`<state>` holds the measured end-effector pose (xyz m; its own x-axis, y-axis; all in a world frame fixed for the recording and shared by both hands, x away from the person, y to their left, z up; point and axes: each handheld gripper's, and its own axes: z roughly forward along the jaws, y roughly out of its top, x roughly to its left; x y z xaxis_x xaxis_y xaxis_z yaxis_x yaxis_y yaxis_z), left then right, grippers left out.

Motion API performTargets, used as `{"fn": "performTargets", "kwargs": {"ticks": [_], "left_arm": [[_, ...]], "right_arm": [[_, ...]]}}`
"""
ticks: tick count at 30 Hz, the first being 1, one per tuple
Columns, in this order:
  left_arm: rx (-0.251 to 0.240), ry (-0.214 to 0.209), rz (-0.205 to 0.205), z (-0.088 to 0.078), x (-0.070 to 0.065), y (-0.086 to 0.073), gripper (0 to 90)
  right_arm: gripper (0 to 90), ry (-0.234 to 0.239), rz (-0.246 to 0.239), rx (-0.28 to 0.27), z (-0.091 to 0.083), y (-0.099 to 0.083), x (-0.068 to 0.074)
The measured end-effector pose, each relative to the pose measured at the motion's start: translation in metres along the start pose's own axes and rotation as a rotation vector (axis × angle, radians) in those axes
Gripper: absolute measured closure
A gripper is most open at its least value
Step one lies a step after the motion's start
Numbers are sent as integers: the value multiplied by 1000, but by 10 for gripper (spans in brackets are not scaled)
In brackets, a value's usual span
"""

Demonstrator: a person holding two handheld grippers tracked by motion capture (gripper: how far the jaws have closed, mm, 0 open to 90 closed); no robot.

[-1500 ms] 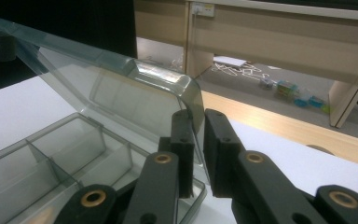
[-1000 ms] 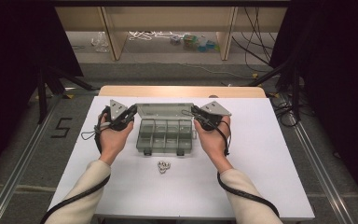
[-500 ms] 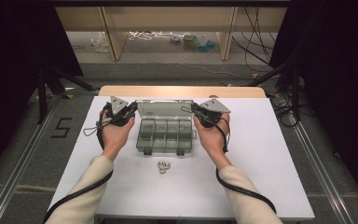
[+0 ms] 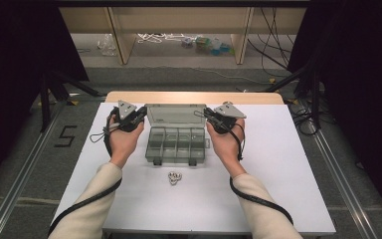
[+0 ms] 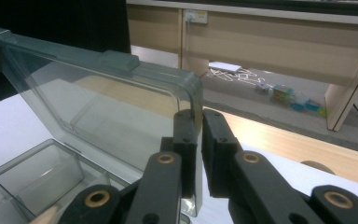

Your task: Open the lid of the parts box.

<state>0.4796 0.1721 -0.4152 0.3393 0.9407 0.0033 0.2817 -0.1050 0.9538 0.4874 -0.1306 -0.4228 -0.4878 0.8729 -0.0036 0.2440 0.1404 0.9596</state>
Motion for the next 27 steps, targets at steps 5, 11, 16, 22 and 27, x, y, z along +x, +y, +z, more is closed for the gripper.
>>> {"fn": "performTargets", "kwargs": {"ticks": [5,11,16,22,27], "left_arm": [[-1,4,-9,2,0,1,871],[-6,4,-17,4,1,1,869],[-11,5,-25,6,1,1,868],[-9,9,-25,8,2,2,867],[-7,7,-23,9,2,1,865]], "right_arm": [[850,-3,7,6,1,1,-1],[851,-12,1,-4,3,1,-2],[851,-19,-3,-5,5,1,-3],[852,-25,-2,-10,7,1,-3],[852,-28,-1,-13,8,1,-4]]}}
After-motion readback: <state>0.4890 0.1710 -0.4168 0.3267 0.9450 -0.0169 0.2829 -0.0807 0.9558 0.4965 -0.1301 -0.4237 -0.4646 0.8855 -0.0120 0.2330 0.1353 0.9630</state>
